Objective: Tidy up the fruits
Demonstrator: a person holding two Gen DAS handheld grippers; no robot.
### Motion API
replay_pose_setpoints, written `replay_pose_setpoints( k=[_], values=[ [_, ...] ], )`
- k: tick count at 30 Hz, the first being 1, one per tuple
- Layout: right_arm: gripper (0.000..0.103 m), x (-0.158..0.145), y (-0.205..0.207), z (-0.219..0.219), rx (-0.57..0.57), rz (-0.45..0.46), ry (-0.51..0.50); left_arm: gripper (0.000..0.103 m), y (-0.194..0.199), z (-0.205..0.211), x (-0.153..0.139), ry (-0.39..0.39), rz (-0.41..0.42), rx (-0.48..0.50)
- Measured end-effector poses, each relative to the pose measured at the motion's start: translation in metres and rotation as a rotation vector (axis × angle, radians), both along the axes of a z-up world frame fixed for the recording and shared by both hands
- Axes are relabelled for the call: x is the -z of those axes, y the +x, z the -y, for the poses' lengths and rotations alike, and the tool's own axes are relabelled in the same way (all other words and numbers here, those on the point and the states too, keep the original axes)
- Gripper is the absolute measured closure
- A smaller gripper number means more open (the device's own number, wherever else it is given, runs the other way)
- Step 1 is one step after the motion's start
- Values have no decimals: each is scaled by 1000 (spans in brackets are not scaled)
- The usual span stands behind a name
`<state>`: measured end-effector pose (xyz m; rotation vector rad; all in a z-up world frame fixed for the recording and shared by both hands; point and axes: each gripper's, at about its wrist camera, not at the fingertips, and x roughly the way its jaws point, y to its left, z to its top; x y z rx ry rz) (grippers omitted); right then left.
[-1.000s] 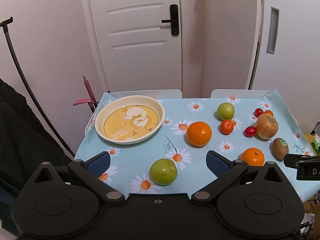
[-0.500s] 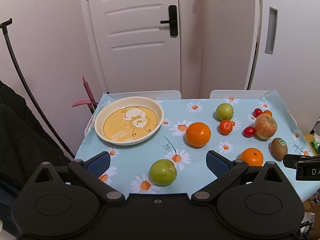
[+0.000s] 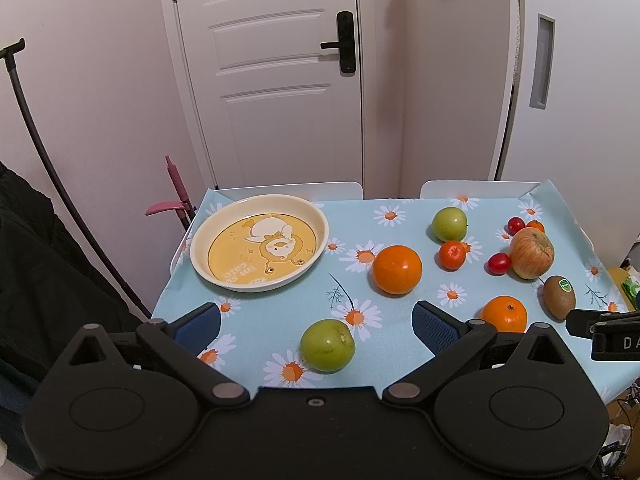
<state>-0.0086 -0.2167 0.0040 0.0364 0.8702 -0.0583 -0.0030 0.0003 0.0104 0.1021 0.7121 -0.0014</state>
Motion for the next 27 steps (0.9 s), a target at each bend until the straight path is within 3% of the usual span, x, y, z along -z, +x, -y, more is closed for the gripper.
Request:
replay_pose_setpoints(
  k=[18,27],
  values=[
    [0,5,3,-1,10,-13,2,0,4,-1,2,-4,-11,12],
    [0,10,9,-4,-1,-7,33,0,13,-2,9,39,-22,58]
  ],
)
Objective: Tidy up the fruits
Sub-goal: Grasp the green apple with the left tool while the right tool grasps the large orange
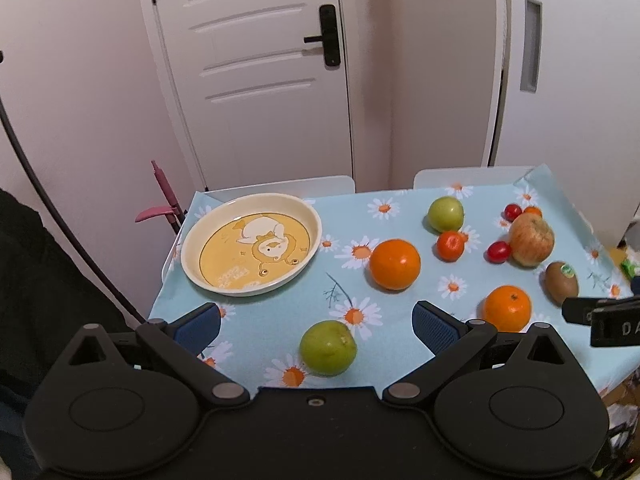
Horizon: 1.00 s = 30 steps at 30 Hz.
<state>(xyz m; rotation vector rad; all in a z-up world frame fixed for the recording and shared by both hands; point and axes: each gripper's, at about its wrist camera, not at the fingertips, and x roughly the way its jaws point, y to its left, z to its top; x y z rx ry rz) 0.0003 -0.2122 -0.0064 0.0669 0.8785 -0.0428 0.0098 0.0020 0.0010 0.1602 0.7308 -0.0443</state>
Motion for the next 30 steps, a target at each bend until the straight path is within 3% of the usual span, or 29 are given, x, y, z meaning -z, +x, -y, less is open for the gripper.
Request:
replay_pose_setpoints(
  k=[6,14,22,30],
  values=[
    [0,15,11,-12,-29,-9,-7,0,11,-7,21,40,-18,26],
    [0,58,29,-16,-53,-21,-14,1,27,-12,71,48,-41,92],
    [0,93,44,-15,-84,-16,-23,15,39,-9,107,86,-31,82],
    [1,105,58,-19,-105,-9,-2,28,46,-1,123,107,-32,89]
  ],
)
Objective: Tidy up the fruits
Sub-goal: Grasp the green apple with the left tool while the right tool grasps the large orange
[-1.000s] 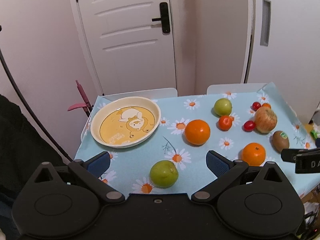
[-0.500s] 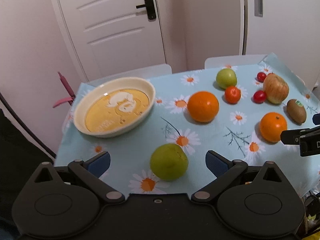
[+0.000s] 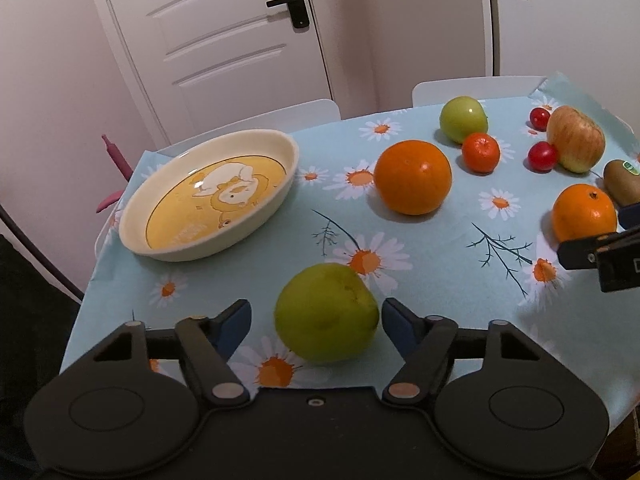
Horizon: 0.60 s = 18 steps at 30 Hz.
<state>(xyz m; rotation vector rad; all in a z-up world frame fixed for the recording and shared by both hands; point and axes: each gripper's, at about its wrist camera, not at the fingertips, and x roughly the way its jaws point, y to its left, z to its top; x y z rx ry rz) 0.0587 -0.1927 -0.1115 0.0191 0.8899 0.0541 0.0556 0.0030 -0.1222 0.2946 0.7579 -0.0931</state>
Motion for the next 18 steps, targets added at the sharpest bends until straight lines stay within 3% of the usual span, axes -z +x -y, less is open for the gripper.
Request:
replay_pose_setpoints(
  k=[6,11,18],
  values=[
    [8,3,5,-3,-28,2,10,41,2,3,4,-18,-11,-22],
    [15,7,8,-2,-41,7,0,42,-1,9,5,14,-1,-21],
    [26,9,14,1,-56,4,-13,42,-3,10,4,0,-7,-51]
  ],
)
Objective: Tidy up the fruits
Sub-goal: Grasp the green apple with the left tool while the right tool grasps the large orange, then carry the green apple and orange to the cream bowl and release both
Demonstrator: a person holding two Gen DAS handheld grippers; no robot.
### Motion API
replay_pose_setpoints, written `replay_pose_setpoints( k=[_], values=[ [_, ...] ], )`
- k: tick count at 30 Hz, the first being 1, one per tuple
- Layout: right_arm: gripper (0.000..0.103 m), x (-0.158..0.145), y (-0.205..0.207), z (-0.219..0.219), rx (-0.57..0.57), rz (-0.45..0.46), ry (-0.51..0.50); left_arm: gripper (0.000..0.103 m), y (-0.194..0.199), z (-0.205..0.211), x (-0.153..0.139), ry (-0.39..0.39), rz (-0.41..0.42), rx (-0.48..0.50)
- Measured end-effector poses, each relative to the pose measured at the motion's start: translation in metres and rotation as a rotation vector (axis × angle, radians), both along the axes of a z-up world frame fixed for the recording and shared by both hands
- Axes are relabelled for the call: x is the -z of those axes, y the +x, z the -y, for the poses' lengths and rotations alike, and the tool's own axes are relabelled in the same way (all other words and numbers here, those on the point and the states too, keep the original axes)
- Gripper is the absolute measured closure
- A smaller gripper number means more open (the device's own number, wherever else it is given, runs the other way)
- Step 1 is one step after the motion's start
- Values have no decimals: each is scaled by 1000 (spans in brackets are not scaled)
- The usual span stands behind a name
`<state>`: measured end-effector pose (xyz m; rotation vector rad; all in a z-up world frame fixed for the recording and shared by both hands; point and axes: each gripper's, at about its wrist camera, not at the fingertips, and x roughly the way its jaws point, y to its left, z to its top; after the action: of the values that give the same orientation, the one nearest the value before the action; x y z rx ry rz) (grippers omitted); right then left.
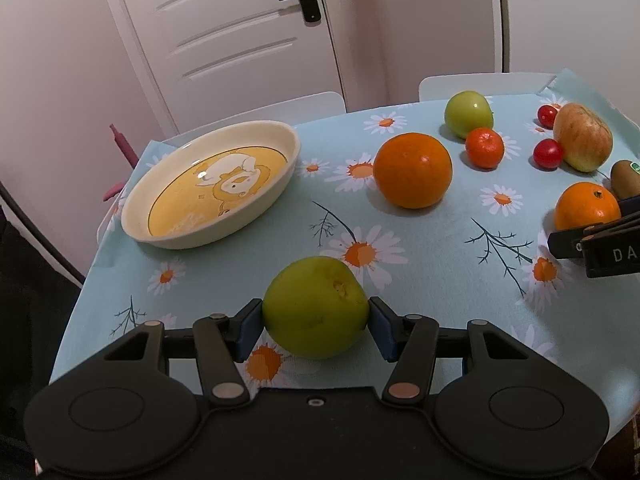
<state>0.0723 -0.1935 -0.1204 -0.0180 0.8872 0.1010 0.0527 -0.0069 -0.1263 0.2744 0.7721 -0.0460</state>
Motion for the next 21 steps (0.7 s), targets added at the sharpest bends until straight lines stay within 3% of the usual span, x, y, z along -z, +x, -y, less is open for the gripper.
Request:
replay_pose_setpoints(
  k=[10,21],
  values=[
    [29,-10,3,3,-56,-7,11,43,-8,3,-16,-28,5,-50],
    [29,-56,18,-24,-187,51,40,43,-14,-14,-65,-36,93,-140]
  ],
)
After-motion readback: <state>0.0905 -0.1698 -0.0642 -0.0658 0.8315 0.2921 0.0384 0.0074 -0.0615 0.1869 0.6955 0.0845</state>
